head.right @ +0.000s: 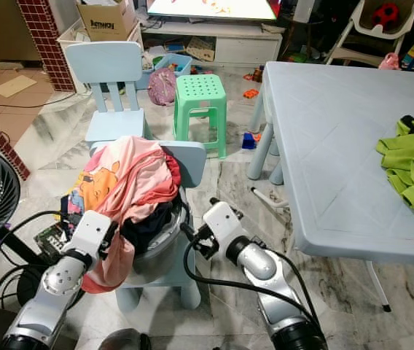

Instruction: Hang hanger

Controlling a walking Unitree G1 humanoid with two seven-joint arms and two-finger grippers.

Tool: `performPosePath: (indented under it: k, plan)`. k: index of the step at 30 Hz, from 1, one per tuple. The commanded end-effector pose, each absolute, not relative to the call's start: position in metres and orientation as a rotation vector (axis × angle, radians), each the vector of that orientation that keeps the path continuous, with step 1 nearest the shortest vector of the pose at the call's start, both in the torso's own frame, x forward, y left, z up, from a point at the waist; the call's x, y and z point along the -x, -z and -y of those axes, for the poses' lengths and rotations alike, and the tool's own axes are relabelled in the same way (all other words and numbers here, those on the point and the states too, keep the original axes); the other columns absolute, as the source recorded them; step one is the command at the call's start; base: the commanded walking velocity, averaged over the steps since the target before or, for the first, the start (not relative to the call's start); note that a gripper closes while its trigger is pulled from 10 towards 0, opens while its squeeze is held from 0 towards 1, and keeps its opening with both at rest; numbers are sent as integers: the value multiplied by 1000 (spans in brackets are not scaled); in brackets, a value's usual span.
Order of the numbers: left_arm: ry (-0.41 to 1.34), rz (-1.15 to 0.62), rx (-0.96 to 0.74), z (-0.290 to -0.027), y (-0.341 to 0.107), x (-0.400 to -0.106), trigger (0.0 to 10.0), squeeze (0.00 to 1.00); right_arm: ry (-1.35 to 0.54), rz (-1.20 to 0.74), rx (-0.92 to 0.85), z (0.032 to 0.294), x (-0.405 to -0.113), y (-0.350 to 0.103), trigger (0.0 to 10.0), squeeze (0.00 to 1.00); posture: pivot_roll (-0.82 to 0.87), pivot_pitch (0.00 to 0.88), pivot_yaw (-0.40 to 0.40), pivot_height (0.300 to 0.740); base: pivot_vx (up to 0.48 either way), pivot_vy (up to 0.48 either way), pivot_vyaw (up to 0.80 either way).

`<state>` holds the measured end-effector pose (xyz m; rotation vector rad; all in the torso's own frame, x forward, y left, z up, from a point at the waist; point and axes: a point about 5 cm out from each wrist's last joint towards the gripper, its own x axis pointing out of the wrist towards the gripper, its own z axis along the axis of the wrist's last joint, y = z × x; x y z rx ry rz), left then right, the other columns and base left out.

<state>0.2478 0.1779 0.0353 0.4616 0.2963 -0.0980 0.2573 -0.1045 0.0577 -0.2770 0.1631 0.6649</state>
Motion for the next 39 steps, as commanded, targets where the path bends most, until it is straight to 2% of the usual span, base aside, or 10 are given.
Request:
performPosePath:
  k: [1, 8, 9, 10, 11, 15, 22, 23, 24, 39]
  plan:
    - [48, -261, -453, -183, -43, -249, 10000, 0, -662, -155, 286, 104, -260, -60, 10000, 0, 0, 0, -52, 740, 0, 0, 0]
    - [-44, -318, -335, -193, -41, -246, 10000, 0, -669, -156, 288, 103, -261, -59, 10000, 0, 5, 0, -53, 740, 0, 0, 0]
    - [-41, -338, -305, -193, -38, -245, 10000, 584, -671, -155, 289, 102, -261, -59, 10000, 0, 5, 0, -53, 740, 0, 0, 0]
    - [-41, -338, -305, -193, -38, -245, 10000, 584, -671, -155, 289, 102, -261, -59, 10000, 0, 5, 0, -53, 740, 0, 0, 0]
    - [-29, -350, -284, -192, -36, -245, 10000, 1000, -671, -155, 290, 102, -261, -59, 10000, 0, 9, 0, -57, 740, 0, 0, 0]
    - [27, -379, -146, -183, -32, -247, 10000, 1000, -671, -153, 293, 102, -262, -59, 10000, 0, 9, 0, -57, 740, 0, 0, 0]
    - [16, -432, -87, -180, -28, -248, 10000, 1000, -669, -156, 294, 103, -261, -58, 10000, 0, 2, 0, -51, 740, 0, 0, 0]
    - [16, -434, -83, -180, -28, -248, 10000, 302, -668, -157, 293, 103, -261, -58, 10000, 0, 2, 0, -51, 740, 0, 0, 0]
    - [17, -442, -79, -181, -28, -248, 10000, 0, -669, -157, 292, 103, -261, -58, 10000, 0, 2, 0, -51, 740, 0, 0, 0]
    - [89, -469, -102, -174, -28, -260, 10000, 0, -681, -162, 287, 102, -260, -57, 10000, 0, 0, 0, -53, 740, 0, 0, 0]
